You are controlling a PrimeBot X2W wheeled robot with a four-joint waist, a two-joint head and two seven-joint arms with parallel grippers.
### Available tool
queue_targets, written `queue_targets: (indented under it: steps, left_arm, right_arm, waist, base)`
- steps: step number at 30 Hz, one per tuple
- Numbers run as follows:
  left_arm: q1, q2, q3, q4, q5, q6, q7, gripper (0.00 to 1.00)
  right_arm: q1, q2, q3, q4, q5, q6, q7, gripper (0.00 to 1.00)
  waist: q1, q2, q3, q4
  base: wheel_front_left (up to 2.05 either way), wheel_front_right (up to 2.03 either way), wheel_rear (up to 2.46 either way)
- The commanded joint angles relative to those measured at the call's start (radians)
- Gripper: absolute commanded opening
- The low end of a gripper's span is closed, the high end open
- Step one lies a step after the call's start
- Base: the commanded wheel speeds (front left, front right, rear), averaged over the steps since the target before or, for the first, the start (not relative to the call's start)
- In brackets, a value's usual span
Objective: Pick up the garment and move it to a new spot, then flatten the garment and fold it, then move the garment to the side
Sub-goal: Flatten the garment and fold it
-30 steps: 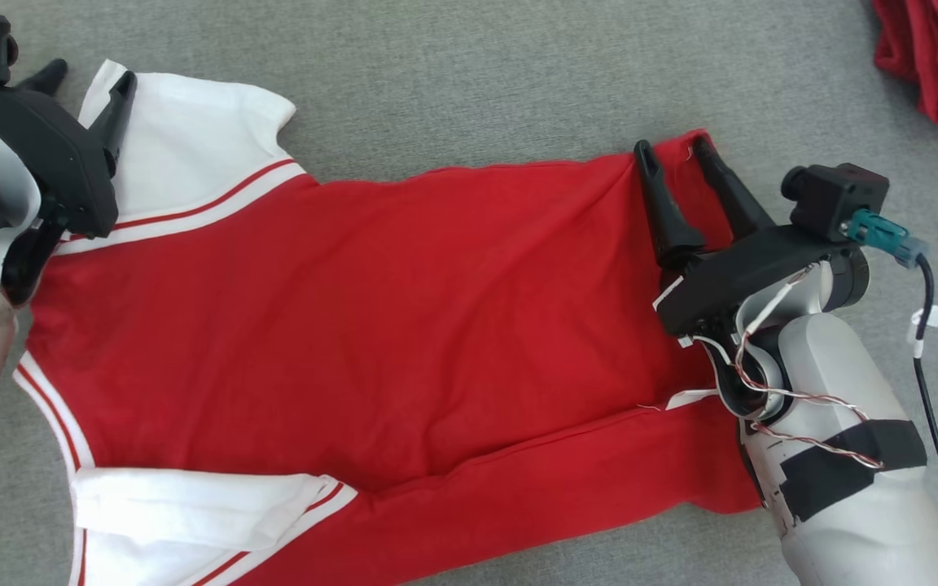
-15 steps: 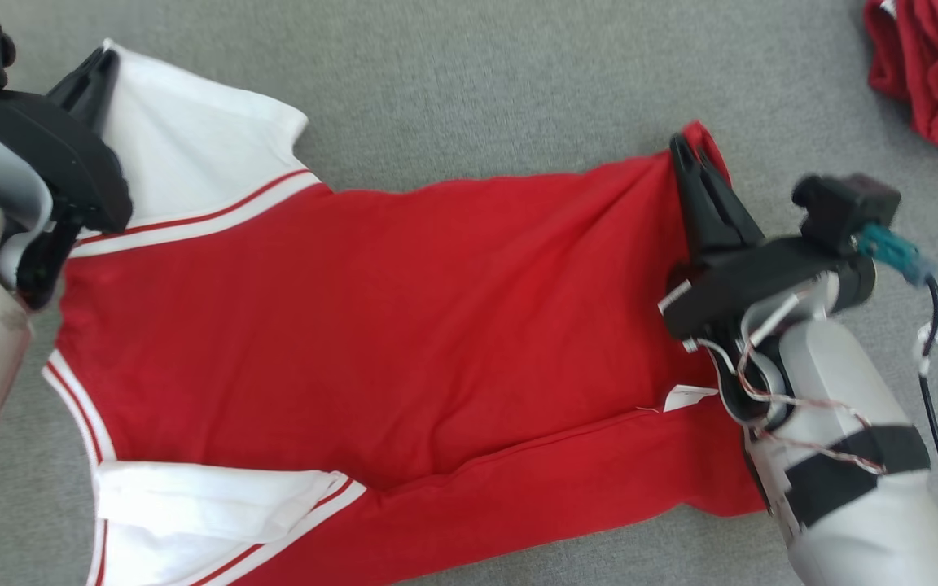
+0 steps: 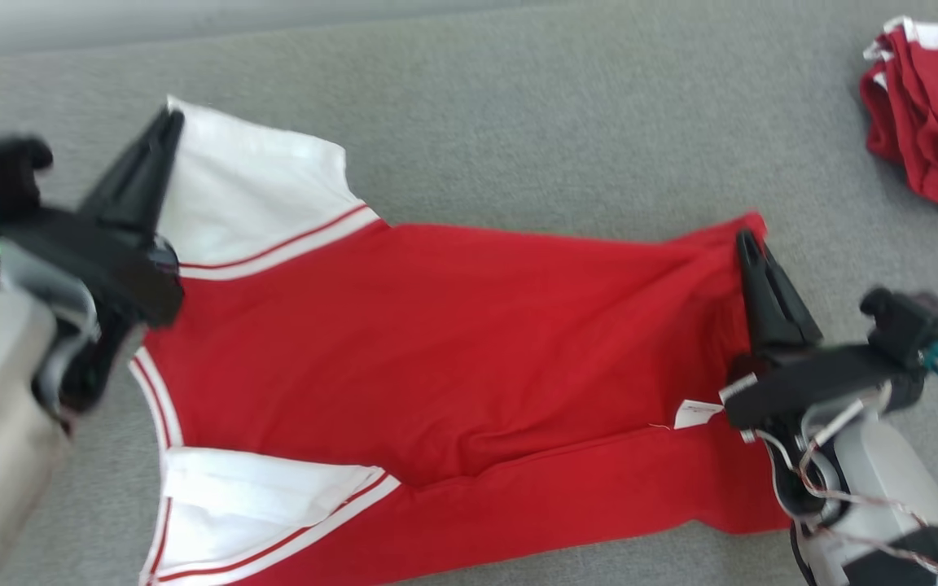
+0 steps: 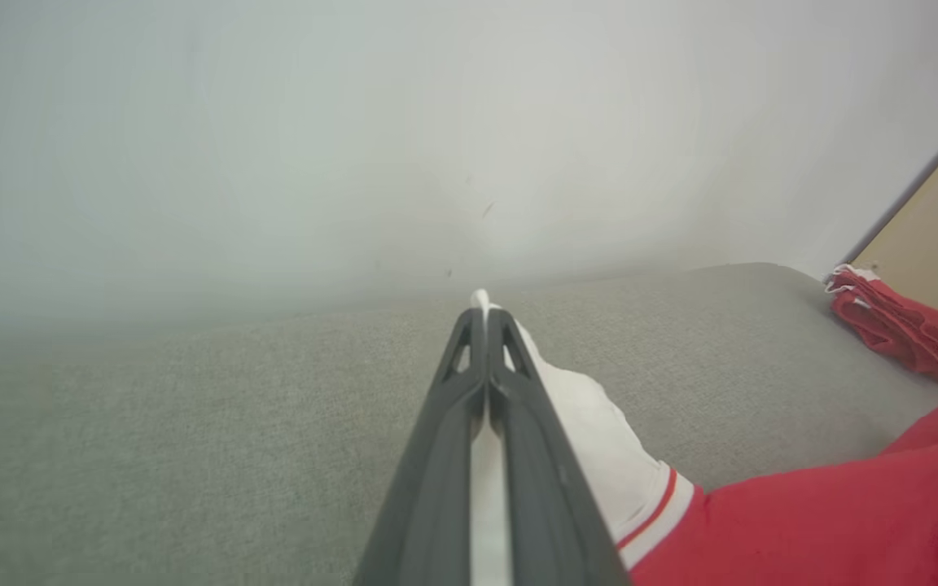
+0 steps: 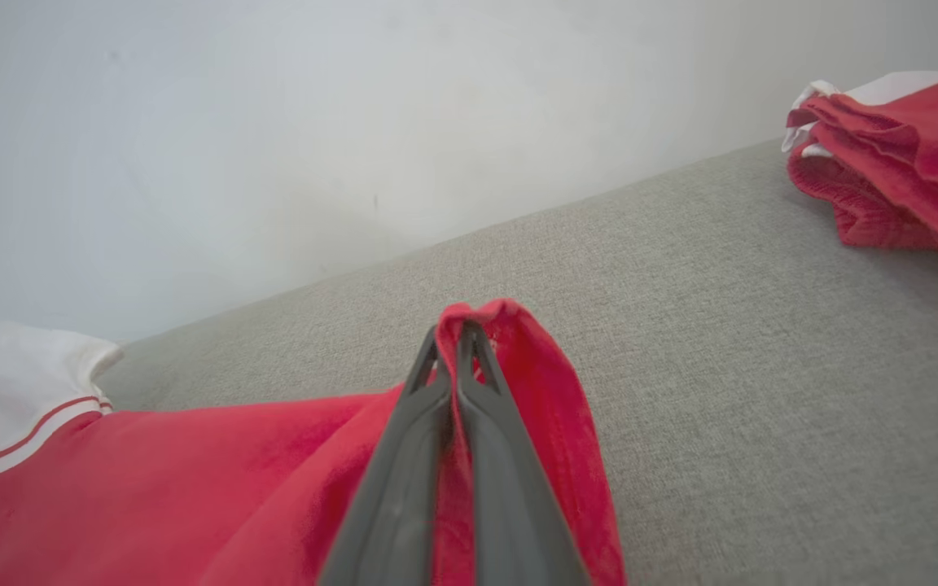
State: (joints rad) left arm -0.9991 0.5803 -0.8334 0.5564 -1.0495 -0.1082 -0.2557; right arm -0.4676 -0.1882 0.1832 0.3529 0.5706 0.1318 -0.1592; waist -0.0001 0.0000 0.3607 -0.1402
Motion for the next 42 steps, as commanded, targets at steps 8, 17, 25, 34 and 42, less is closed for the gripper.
queue_targets:
  steps: [8, 17, 25, 34, 42]
  left_arm:
    - [0.384, 0.042, 0.231, -0.442, 0.041, 0.157, -0.008, 0.0]
    - [0.733, -0.063, 0.374, -0.685, 0.12, 0.21, -0.008, 0.0]
    - [0.924, -0.179, 0.435, -0.675, 0.164, 0.195, -0.008, 0.0]
    - [0.99, -0.247, 0.529, -0.627, 0.291, 0.188, -0.008, 1.0]
    - [0.973, -0.357, 0.723, -0.646, 0.556, 0.144, -0.008, 1.0]
  right_arm:
    - [0.143, -0.035, -0.04, -0.076, 0.058, -0.002, -0.009, 0.0]
    - [0.22, -0.045, -0.088, -0.086, 0.064, -0.002, -0.024, 0.0]
    - [0.301, -0.043, -0.121, -0.083, 0.076, -0.002, -0.029, 0.0]
    - [0.339, -0.049, -0.156, -0.088, 0.053, -0.002, -0.034, 1.0]
    - [0.304, -0.068, -0.167, -0.06, 0.002, -0.002, 0.017, 1.0]
  waist:
    - [0.0001, 0.0, -0.071, 0.063]
    - [0.0001, 0.0, -0.102, 0.104]
    - [0.0001, 0.0, -0.125, 0.117]
    - [0.0001, 0.0, -0.131, 0.117]
    - [0.0001, 0.0, -0.139, 0.133]
  base:
    - [0.0, 0.0, 0.0]
    - [0.0, 0.0, 0.0]
    - [0.0, 0.0, 0.0]
    - [0.0, 0.0, 0.0]
    - [0.0, 0.0, 0.0]
